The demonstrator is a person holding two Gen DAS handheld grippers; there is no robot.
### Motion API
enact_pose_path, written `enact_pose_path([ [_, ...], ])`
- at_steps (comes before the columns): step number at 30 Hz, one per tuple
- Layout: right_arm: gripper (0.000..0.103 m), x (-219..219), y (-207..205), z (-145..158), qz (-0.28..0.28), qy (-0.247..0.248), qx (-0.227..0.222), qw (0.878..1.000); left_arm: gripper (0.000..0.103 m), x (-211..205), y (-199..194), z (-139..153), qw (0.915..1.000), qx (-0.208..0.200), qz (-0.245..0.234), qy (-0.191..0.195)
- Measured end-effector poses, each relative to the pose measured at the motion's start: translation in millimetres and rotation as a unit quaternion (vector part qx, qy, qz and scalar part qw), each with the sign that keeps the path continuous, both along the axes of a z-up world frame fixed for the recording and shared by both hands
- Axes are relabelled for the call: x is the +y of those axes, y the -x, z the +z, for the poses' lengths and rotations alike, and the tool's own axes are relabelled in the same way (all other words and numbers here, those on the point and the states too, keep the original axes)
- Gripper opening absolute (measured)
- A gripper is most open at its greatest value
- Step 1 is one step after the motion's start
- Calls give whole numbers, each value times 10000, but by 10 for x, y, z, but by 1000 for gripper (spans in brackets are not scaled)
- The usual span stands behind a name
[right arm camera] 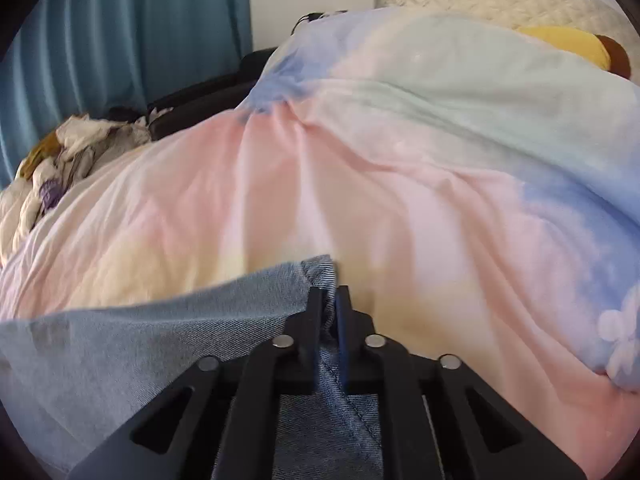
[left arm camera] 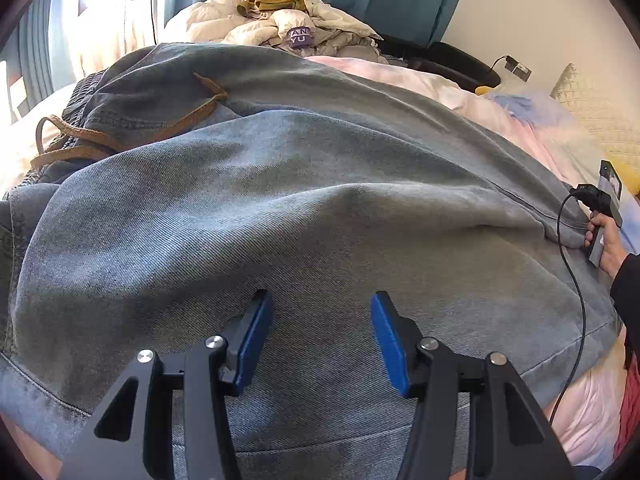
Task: Fold clothes
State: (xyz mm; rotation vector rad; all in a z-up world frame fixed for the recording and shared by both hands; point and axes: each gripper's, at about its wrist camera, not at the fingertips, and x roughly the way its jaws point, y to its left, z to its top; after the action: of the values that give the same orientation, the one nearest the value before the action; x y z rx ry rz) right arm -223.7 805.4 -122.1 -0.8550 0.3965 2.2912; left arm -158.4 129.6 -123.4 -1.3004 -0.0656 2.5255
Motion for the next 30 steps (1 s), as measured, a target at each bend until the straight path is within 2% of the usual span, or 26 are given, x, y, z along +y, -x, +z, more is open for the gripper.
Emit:
enact_pose_path([
  [2, 2, 69, -14, 130, -196, -131, 126, 9996, 53, -10, -15, 32, 10000, 47, 37, -11],
  [4, 2, 142, 41, 177, -226, -249, 9, 9994, 53, -28, -23, 54, 9999, 80, 79, -31],
  [6, 2, 185, 103, 122, -212, -340, -137, 9991, 53, -47, -25, 66, 9999, 93, 119, -52],
  [11, 3, 201, 110, -320, -168, -131, -665, 9976, 53, -115, 3, 83, 9995, 42, 261, -155],
  [14, 8, 132, -28, -262, -107, 46, -442, 9990, 53, -188, 47, 167, 9993, 94, 266, -258],
  [17, 17, 81, -165, -86, -160, 399, -227, 9988, 53, -229, -15, 323, 9989, 324, 296, -142],
  [19, 23, -12, -242, 85, -128, 401, -169, 9990, 53, -268, -53, 420, 9987, 390, 263, -193],
  [24, 24, -453, -484, 574, 170, 451, 9, 9988, 53, -366, -192, 639, 9976, 605, 287, -185],
  [28, 24, -1091, -690, 927, 648, 449, 143, 9968, 53, -629, -265, 782, 9960, 589, 506, -445],
  [30, 25, -1478, -787, 1036, 919, 539, 196, 9941, 53, -772, -248, 849, 9958, 575, 626, -349],
])
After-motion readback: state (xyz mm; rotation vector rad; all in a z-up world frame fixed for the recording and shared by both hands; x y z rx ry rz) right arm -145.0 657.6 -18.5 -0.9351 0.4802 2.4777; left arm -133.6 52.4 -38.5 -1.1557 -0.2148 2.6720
